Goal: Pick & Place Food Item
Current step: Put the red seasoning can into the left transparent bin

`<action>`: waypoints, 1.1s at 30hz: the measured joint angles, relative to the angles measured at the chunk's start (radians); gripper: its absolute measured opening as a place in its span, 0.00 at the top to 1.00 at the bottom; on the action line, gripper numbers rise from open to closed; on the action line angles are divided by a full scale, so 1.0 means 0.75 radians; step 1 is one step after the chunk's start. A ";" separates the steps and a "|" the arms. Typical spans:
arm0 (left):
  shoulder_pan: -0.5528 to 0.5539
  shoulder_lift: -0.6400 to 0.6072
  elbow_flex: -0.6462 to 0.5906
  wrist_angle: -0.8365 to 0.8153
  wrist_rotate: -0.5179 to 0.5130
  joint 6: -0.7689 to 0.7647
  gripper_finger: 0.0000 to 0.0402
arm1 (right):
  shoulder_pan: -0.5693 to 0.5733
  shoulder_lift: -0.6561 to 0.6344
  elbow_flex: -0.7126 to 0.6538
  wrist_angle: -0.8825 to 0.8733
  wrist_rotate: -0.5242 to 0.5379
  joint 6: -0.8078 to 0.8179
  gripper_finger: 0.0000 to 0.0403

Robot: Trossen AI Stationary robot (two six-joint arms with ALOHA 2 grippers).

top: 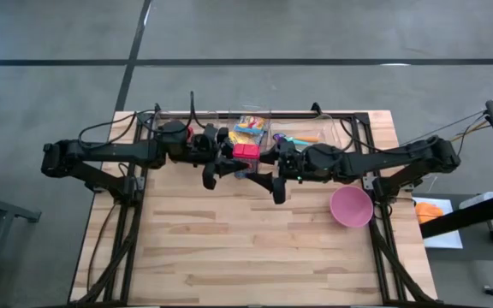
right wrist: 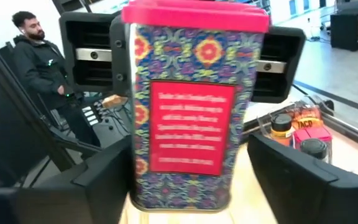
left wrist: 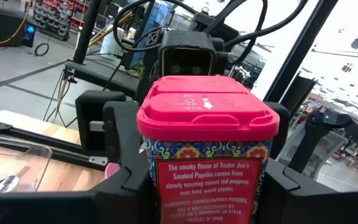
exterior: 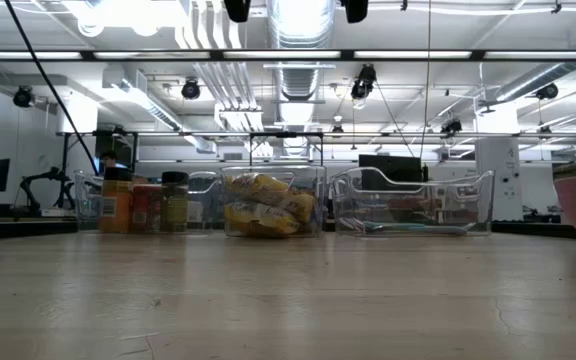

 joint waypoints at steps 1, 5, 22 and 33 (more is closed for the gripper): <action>0.000 0.000 0.000 0.000 0.000 0.000 0.58 | 0.000 0.008 0.008 0.000 -0.002 -0.003 0.27; 0.000 0.000 0.000 0.001 0.000 -0.001 0.58 | -0.001 0.032 0.036 -0.006 -0.022 -0.013 0.43; 0.000 -0.001 0.003 -0.013 -0.005 -0.101 0.27 | -0.003 0.024 0.042 -0.080 -0.035 -0.043 0.53; 0.002 -0.001 0.002 -0.080 0.140 -0.105 0.21 | -0.006 0.011 0.064 -0.291 -0.228 -0.021 0.53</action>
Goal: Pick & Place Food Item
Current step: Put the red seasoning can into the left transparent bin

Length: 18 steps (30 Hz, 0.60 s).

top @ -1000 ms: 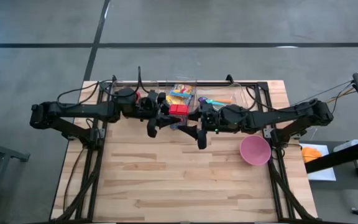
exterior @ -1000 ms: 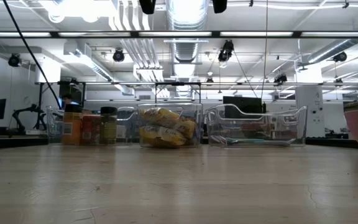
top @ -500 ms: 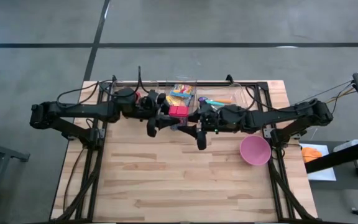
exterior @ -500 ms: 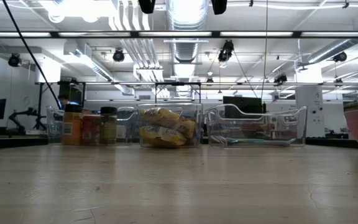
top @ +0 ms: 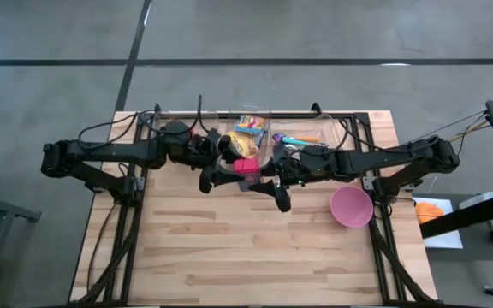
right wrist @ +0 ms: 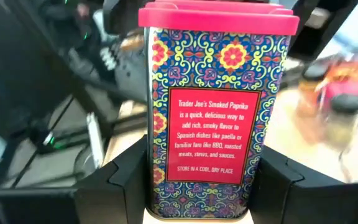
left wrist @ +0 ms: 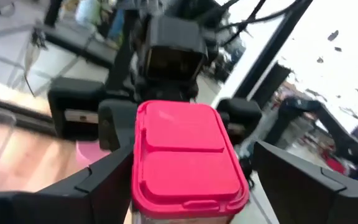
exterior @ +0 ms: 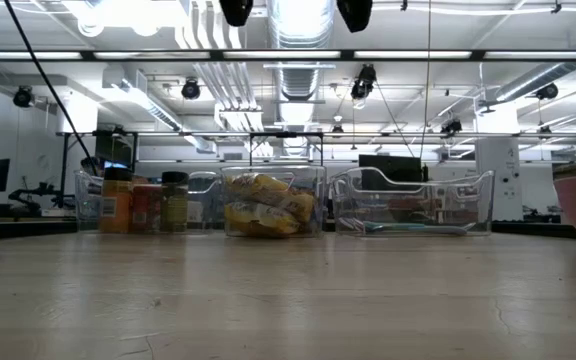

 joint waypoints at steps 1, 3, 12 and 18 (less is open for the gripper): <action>0.001 -0.001 0.000 -0.028 0.015 0.001 0.21 | -0.002 -0.001 0.004 -0.028 -0.030 0.003 0.53; 0.002 -0.001 0.014 -0.109 0.028 0.013 0.21 | -0.003 -0.001 0.015 -0.112 -0.085 0.007 0.53; 0.002 -0.003 0.150 -0.613 0.055 0.163 0.20 | -0.004 0.004 0.086 -0.346 -0.188 -0.056 0.53; 0.003 -0.001 0.201 -0.704 0.059 0.221 0.20 | -0.001 0.014 0.086 -0.344 -0.271 -0.055 0.53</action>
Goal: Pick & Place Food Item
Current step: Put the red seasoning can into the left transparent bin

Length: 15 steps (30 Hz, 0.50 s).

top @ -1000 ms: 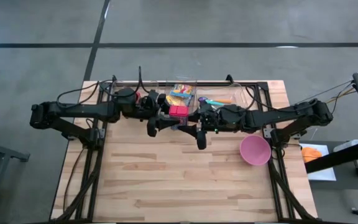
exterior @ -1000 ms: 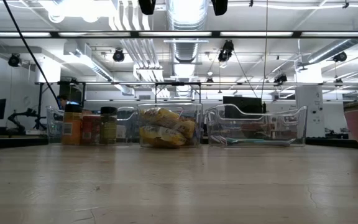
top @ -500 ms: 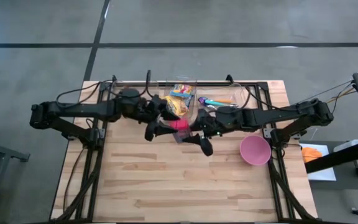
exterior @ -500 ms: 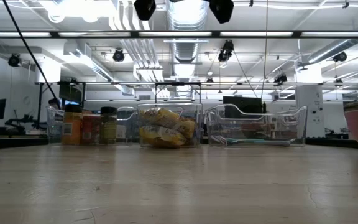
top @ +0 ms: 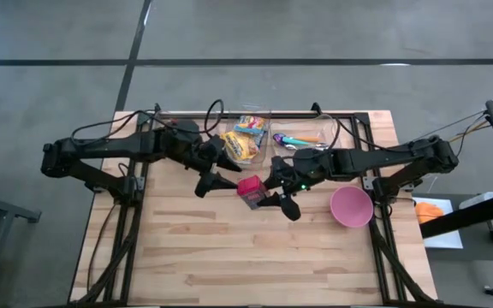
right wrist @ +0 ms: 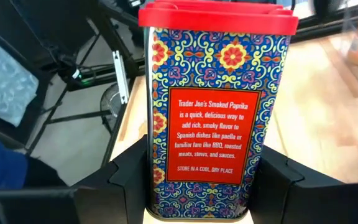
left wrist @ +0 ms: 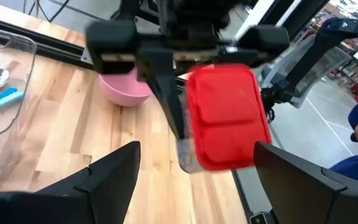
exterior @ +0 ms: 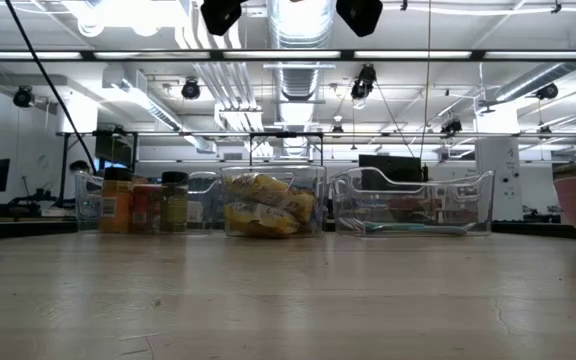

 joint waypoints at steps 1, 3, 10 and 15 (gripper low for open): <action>0.000 0.000 0.002 -0.001 0.000 0.000 0.20 | 0.001 0.006 0.000 0.000 -0.004 0.000 0.53; 0.001 0.000 0.002 -0.001 0.001 0.000 0.20 | -0.001 0.013 0.000 0.000 -0.009 0.000 0.53; 0.000 0.000 -0.001 -0.034 0.075 -0.015 0.20 | -0.001 0.035 -0.001 -0.001 -0.020 0.004 0.53; 0.000 0.000 -0.001 -0.037 0.145 -0.040 0.20 | -0.011 0.060 -0.001 0.008 -0.052 0.005 0.53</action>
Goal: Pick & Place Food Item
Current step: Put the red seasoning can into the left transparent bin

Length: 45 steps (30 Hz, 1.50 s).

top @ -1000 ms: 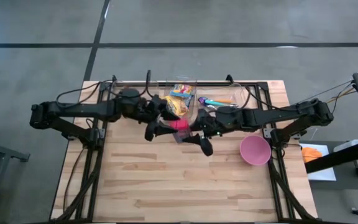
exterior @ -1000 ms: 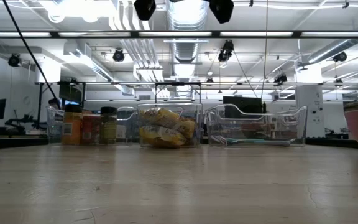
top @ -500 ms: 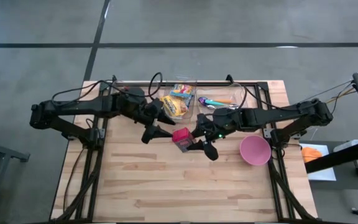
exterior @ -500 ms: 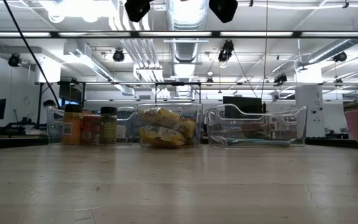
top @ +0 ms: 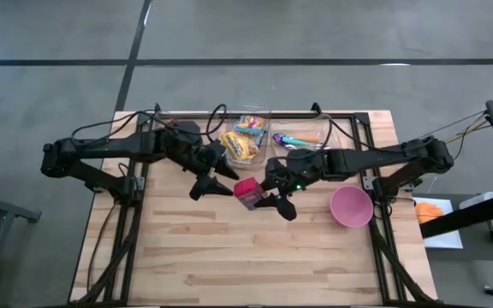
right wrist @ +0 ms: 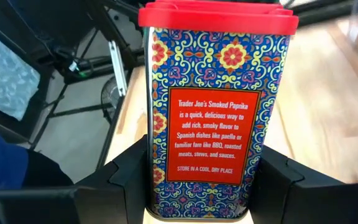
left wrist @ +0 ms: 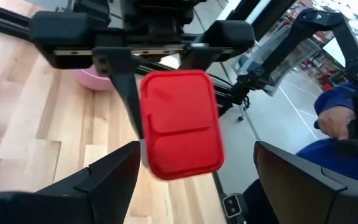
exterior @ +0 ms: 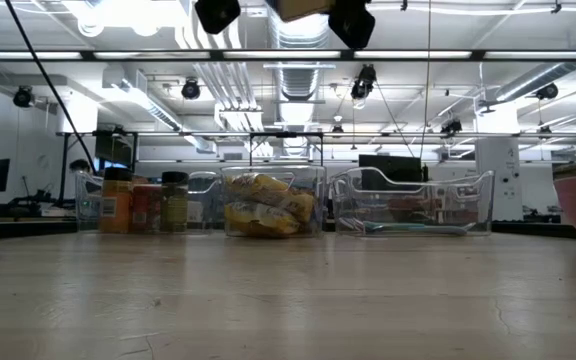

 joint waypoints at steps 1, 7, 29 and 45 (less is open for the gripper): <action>0.000 0.000 0.000 -0.006 0.004 0.000 0.20 | 0.000 0.009 0.001 0.001 -0.003 0.001 0.53; 0.000 0.002 -0.001 -0.037 0.005 0.006 0.20 | 0.002 0.076 0.003 0.004 -0.044 0.017 0.53; -0.039 0.003 0.004 -0.242 -0.004 0.074 0.20 | -0.023 0.275 0.279 -0.160 -0.085 -0.027 0.53; -0.043 0.078 0.008 -0.258 -0.014 0.073 0.20 | -0.038 0.281 0.325 -0.183 -0.096 -0.002 0.53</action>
